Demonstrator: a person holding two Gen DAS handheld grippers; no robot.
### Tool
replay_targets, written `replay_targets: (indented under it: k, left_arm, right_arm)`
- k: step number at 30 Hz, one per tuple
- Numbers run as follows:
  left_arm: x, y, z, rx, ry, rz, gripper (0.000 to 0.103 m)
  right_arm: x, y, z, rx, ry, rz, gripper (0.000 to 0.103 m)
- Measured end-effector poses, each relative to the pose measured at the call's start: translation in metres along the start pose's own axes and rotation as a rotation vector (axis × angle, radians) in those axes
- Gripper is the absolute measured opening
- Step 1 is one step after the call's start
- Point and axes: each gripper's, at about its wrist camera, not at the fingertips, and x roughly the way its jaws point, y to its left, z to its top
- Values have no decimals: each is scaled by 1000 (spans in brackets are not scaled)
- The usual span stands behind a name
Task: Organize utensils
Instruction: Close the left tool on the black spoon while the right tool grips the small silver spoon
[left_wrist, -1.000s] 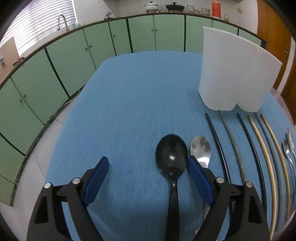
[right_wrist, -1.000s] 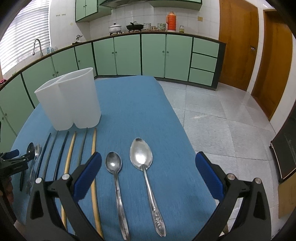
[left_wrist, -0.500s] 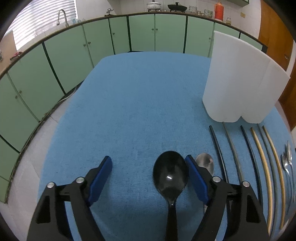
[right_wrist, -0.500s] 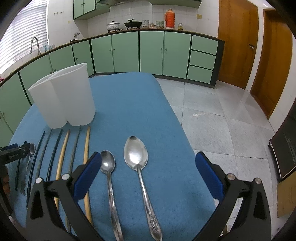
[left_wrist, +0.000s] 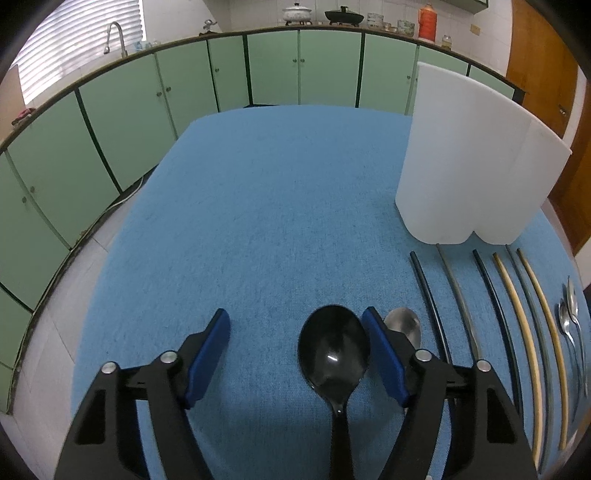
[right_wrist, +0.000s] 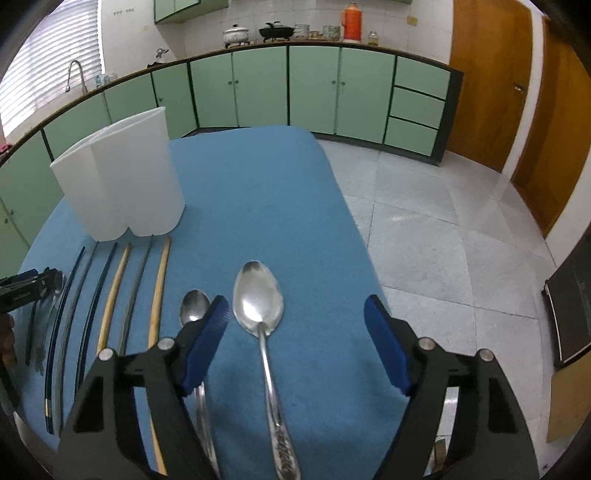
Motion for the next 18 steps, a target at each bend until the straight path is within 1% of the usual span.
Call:
replay_targets:
  k: [2,4,5,7,8,9,11,13,18]
  left_arm:
    - [-3,-1,-3,0,-4,-4,64]
    - [-3,-1,-3,4,-9,-6,55]
    - [-4,-2,-4,6,-11,-9,53]
    - [-6,-3,-5,5,-14,-20,40]
    - [-7,-4,-6,6,-16,-25,37]
    - [-8,-4,-8,7,-18,-27,35]
    - [-10,-4,-11,6,-22,-30,35]
    - [-13,-4,-13,2,-26,-32,35]
    - [-18,-1,-18,-2,-33,-38,35]
  right_arm:
    - [5,6,2,-11,12,20,68]
    - [8,15,3,-35,25,51,62]
    - [9,20,4,-49,29,64,61]
    - [9,31,4,-74,37,98,56]
    - [9,35,4,-83,41,114,55]
    - [10,40,5,-97,47,130,52]
    - [13,47,6,-116,60,137,48]
    - [16,50,7,-121,73,155,41]
    - [25,52,7,-122,108,176,35]
